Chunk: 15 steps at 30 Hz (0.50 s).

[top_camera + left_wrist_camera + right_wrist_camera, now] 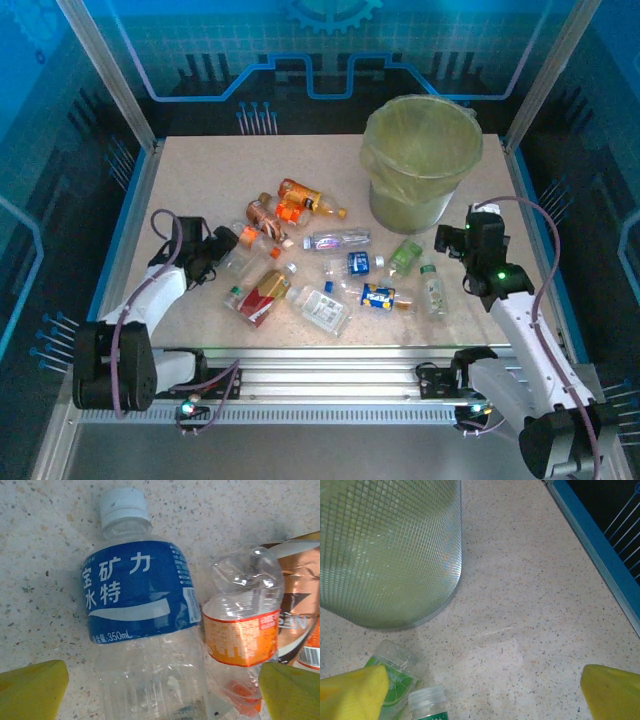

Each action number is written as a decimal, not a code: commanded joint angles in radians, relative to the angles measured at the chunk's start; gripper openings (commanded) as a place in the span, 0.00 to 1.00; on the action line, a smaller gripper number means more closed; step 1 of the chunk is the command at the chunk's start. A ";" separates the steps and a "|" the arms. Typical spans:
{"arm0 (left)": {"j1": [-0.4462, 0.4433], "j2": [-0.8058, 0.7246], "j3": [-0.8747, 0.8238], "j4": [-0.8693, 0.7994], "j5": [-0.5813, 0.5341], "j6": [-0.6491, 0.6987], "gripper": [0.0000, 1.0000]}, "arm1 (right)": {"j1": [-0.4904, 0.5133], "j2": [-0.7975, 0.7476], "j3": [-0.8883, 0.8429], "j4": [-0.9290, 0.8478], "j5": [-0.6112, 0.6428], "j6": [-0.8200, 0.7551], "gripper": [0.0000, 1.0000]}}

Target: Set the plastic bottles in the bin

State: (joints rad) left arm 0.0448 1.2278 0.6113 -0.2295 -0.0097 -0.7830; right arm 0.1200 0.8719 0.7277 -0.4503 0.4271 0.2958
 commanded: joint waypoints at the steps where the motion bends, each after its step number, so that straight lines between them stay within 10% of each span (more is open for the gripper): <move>1: 0.004 0.044 -0.018 0.056 0.026 -0.018 0.99 | 0.018 0.008 0.032 -0.026 0.038 -0.001 1.00; 15: 0.004 0.146 -0.074 0.151 -0.036 -0.055 0.93 | 0.030 0.016 0.047 -0.034 0.051 -0.003 1.00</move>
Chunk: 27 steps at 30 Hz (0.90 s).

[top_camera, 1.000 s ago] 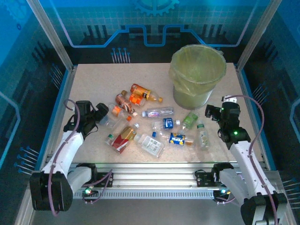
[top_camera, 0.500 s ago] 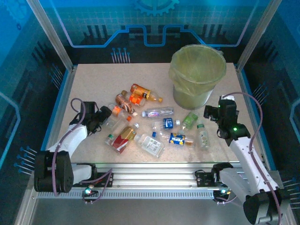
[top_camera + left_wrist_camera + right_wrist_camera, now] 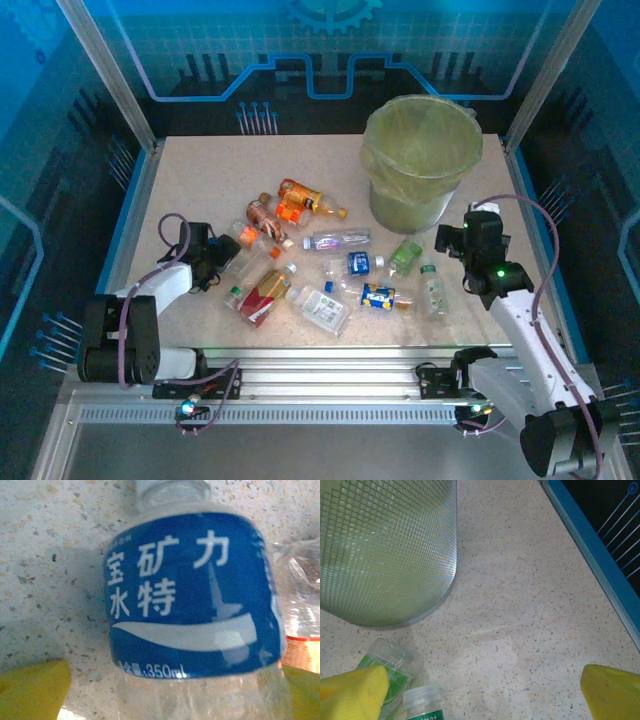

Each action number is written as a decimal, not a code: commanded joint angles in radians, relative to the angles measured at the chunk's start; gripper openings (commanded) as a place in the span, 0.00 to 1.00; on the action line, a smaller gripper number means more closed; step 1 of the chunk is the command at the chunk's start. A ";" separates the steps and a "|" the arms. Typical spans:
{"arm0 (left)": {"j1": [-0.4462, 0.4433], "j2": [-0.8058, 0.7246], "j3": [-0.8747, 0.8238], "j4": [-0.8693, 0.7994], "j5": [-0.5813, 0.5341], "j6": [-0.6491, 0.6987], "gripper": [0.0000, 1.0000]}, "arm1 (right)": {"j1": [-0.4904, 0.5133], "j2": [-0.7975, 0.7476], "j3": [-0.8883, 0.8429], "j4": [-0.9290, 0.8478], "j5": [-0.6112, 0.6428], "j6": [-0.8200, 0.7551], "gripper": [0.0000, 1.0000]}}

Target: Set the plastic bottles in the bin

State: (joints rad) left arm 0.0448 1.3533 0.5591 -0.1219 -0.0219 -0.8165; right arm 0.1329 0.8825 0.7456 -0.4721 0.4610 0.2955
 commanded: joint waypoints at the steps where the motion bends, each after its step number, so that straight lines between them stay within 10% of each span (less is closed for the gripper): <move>1: 0.005 0.025 -0.024 0.056 -0.026 -0.027 0.90 | 0.018 0.008 0.030 -0.015 0.019 -0.003 1.00; 9: 0.007 0.024 -0.001 0.091 -0.043 -0.048 0.60 | 0.035 0.012 0.053 -0.029 0.011 0.004 1.00; 27: -0.080 -0.350 0.272 -0.127 -0.167 0.234 0.39 | 0.038 -0.006 0.230 -0.142 -0.124 0.146 1.00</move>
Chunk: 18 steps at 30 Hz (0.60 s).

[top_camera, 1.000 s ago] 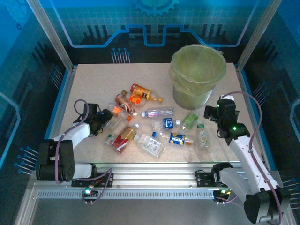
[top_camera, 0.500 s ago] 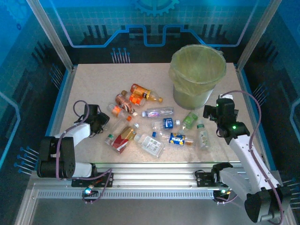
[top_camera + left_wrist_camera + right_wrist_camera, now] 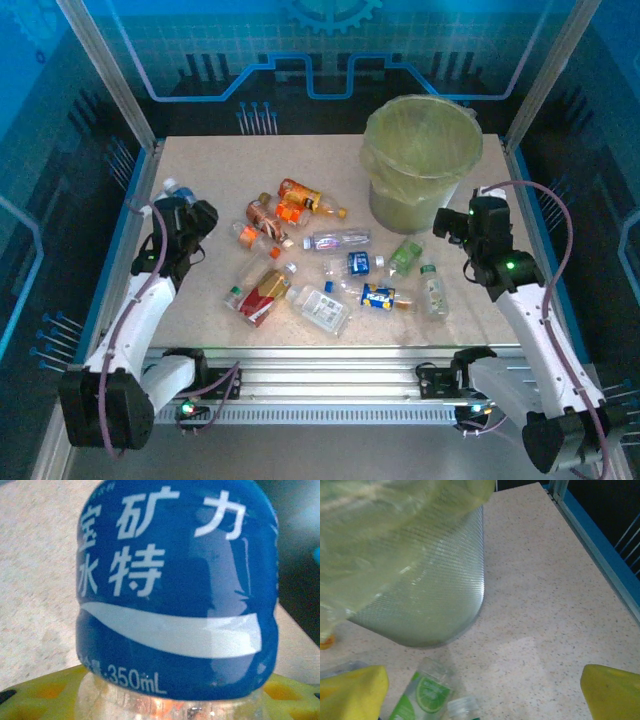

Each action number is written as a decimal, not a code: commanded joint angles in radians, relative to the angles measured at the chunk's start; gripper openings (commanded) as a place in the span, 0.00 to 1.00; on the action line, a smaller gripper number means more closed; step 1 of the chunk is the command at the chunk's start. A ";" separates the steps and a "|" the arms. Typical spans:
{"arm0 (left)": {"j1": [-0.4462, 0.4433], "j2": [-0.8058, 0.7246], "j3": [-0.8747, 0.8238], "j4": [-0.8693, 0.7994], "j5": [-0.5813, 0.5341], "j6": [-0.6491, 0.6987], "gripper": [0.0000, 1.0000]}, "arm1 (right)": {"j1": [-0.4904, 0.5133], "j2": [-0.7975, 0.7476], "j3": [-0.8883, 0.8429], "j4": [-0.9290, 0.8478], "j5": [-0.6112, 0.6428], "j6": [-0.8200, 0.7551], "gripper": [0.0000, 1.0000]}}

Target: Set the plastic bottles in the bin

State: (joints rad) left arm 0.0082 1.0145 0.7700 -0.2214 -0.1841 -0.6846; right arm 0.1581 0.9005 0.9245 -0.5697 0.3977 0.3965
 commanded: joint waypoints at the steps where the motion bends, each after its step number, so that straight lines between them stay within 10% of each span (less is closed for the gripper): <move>1: -0.065 -0.006 0.076 -0.014 0.007 0.120 0.39 | 0.012 -0.029 0.064 -0.052 -0.083 0.048 1.00; 18: -0.452 0.303 0.291 0.425 0.579 0.432 0.33 | 0.075 0.245 0.357 0.238 -0.879 0.163 0.99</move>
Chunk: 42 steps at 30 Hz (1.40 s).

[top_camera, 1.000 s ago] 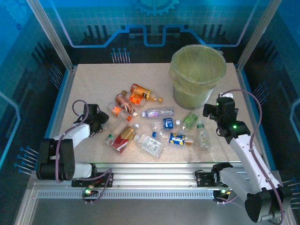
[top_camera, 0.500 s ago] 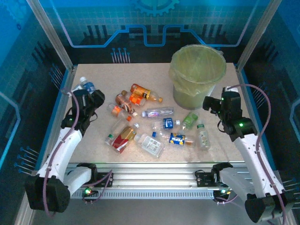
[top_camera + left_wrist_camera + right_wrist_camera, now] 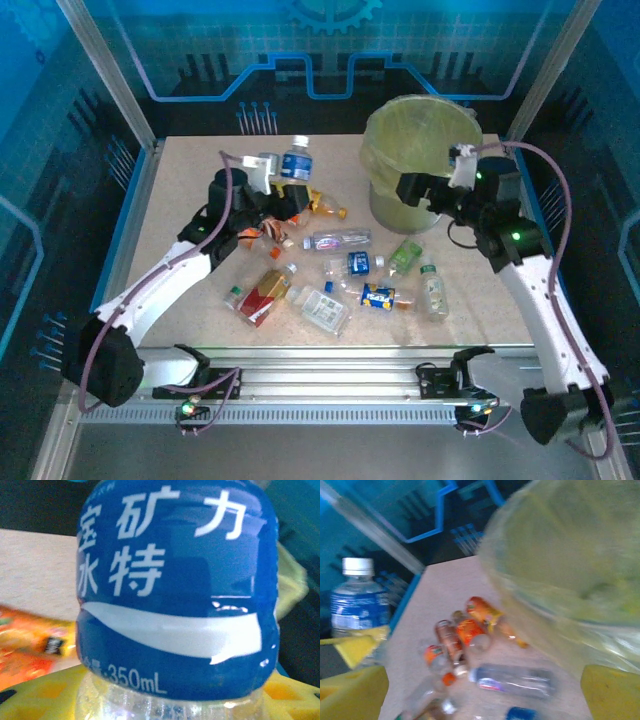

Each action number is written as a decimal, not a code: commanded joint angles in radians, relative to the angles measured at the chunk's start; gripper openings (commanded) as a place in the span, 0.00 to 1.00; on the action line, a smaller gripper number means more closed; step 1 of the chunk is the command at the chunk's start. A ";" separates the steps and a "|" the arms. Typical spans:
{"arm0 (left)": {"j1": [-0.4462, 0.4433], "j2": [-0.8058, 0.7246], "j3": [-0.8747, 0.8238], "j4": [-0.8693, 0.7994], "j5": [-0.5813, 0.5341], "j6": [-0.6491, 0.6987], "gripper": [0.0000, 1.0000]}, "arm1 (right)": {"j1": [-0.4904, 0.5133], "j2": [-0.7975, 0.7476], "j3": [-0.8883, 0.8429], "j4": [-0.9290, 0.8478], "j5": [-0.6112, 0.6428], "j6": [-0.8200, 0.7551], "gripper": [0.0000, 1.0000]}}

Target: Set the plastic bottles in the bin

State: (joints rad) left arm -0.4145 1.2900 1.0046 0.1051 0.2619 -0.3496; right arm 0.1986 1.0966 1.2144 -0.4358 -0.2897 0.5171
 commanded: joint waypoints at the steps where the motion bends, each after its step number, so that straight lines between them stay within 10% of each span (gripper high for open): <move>1: -0.044 0.038 0.069 0.099 0.145 0.114 0.33 | 0.052 0.075 0.090 0.117 -0.211 0.046 0.99; 19: -0.151 0.109 0.133 0.142 0.230 0.169 0.32 | 0.185 0.355 0.344 0.131 -0.259 0.078 0.72; 25: -0.156 0.110 0.126 0.154 0.226 0.160 0.34 | 0.197 0.349 0.336 0.131 -0.249 0.073 0.42; 28: -0.155 0.103 0.118 0.160 0.214 0.149 0.49 | 0.197 0.335 0.331 0.125 -0.232 0.067 0.16; 32: -0.156 0.083 0.105 0.166 0.202 0.136 0.99 | 0.197 0.311 0.328 0.113 -0.196 0.046 0.00; 42: -0.156 -0.078 0.004 0.123 0.000 0.137 0.99 | 0.154 0.336 0.540 -0.062 -0.036 -0.111 0.00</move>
State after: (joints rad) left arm -0.5632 1.2831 1.0500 0.2230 0.3668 -0.2104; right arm 0.3767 1.4300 1.6646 -0.4435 -0.3939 0.4770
